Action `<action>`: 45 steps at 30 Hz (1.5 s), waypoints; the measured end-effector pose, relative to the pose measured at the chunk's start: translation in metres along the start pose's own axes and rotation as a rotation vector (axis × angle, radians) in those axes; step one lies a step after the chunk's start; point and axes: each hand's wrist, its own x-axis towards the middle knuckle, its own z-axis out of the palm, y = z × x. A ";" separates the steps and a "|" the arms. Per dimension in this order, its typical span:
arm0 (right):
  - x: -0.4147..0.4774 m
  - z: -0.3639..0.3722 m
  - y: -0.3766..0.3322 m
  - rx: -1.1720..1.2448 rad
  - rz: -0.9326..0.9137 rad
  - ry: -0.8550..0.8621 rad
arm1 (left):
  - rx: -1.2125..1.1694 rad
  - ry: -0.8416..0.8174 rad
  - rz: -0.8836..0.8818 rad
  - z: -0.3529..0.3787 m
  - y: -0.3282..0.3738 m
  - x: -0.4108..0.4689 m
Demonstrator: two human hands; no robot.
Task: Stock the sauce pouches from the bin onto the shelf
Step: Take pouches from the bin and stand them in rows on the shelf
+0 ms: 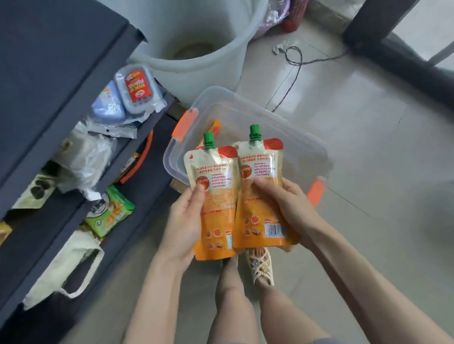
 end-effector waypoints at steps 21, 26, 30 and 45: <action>-0.146 0.216 -0.065 -0.593 -0.028 -0.647 | -0.546 0.191 0.369 -0.116 0.044 -0.272; -0.158 0.293 -0.065 -0.422 -0.001 -0.899 | -0.412 0.223 0.474 -0.173 0.086 -0.303; -0.161 0.356 -0.064 -0.546 -0.214 -0.840 | -0.288 0.336 0.541 -0.221 0.120 -0.327; -0.167 0.511 -0.094 -0.589 -0.638 -0.632 | -0.092 0.327 0.785 -0.330 0.235 -0.333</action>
